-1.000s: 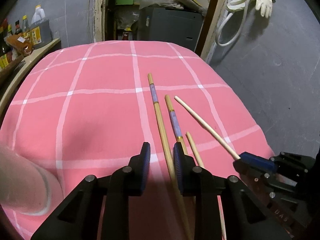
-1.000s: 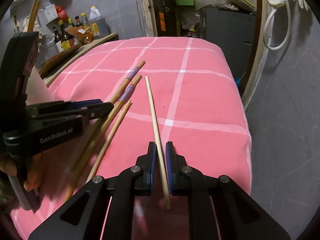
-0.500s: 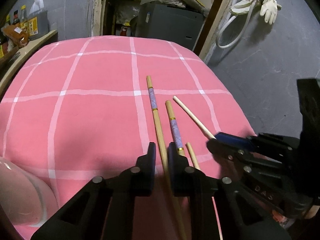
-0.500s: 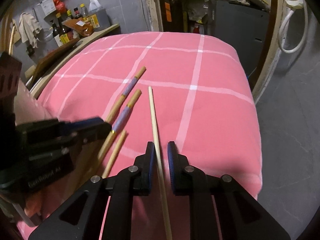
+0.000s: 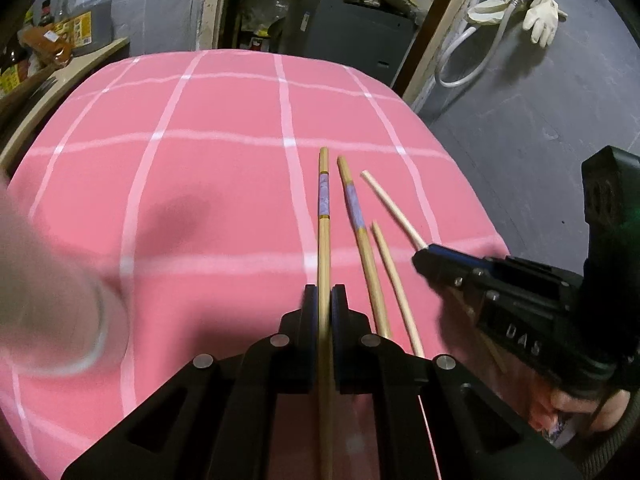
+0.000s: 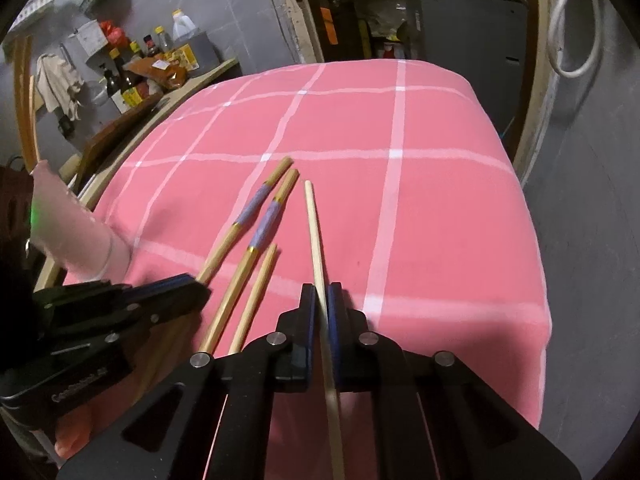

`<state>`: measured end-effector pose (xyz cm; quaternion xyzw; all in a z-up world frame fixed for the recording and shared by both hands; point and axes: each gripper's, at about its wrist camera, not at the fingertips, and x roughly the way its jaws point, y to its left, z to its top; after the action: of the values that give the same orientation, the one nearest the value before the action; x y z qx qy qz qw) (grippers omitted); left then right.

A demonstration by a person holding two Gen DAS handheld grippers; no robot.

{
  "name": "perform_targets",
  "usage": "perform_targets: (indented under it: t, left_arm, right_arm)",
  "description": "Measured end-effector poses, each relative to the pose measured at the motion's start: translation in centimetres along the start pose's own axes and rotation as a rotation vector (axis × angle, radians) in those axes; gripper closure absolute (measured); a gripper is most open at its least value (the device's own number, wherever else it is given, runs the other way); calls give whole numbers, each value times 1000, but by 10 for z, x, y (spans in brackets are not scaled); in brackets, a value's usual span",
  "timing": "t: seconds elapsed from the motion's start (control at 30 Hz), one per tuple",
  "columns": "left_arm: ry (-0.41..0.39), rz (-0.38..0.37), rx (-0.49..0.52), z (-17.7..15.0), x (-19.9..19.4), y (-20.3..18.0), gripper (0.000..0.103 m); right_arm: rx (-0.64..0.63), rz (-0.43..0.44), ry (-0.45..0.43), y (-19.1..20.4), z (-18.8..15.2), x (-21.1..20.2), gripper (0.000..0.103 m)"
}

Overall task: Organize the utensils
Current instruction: 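Close the right tool on a plain chopstick while the left tool grasps a banded one, then lift both held chopsticks upright and carry them over the white caddy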

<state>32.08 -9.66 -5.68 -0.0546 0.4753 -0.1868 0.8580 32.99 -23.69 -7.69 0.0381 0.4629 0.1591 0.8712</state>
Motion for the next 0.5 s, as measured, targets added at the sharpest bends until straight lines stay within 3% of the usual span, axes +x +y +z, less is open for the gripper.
perform_targets:
  t: [0.5]
  left_arm:
    - [26,-94,-62,-38,-43,7,99]
  right_arm:
    - [156,149,-142,14,-48,-47,100]
